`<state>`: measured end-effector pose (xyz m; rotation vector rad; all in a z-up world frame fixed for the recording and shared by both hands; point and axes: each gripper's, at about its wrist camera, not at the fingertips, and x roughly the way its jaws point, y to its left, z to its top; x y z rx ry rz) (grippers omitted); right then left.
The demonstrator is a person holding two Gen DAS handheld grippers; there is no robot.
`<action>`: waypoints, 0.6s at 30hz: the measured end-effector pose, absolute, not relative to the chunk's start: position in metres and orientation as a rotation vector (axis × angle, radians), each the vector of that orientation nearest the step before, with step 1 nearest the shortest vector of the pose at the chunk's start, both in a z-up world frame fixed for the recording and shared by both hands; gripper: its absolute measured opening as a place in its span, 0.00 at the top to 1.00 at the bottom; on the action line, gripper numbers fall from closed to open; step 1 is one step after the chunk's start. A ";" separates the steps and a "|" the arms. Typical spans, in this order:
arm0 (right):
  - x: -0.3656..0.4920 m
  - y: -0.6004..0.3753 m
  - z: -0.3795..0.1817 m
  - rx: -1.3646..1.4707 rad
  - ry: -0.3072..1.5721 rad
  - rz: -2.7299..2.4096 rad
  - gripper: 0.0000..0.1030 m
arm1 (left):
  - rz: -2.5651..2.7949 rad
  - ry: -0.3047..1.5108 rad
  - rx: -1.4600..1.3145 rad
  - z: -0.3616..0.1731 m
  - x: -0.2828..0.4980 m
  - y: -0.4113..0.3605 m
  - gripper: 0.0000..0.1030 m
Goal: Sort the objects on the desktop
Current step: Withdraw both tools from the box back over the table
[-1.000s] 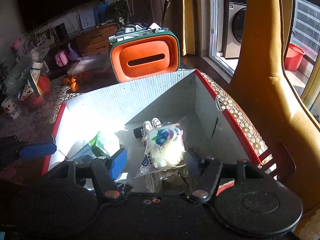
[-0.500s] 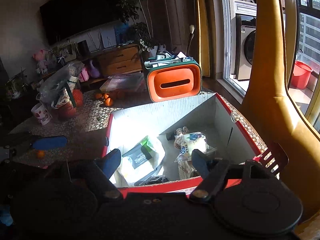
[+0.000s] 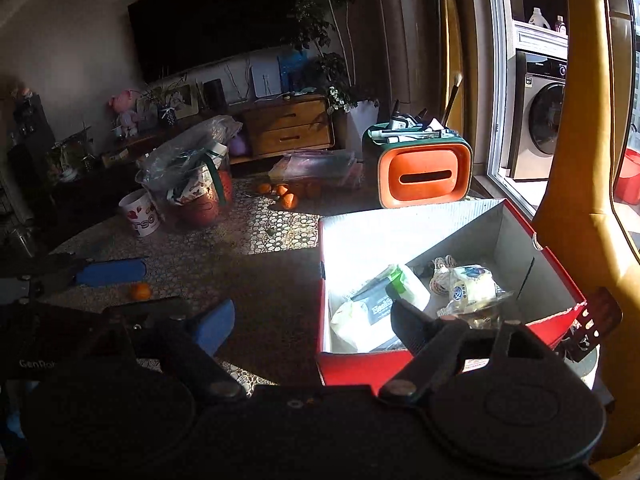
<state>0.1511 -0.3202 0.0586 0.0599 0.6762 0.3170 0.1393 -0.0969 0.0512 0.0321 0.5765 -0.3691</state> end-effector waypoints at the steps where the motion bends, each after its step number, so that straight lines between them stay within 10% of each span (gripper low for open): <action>1: 0.149 -0.313 0.057 0.054 0.678 0.325 0.17 | -0.352 0.578 0.032 0.051 0.138 -0.090 0.28; 18: 0.132 -0.203 0.038 -0.023 0.695 0.441 0.14 | -0.174 0.582 -0.006 0.039 0.117 0.026 0.27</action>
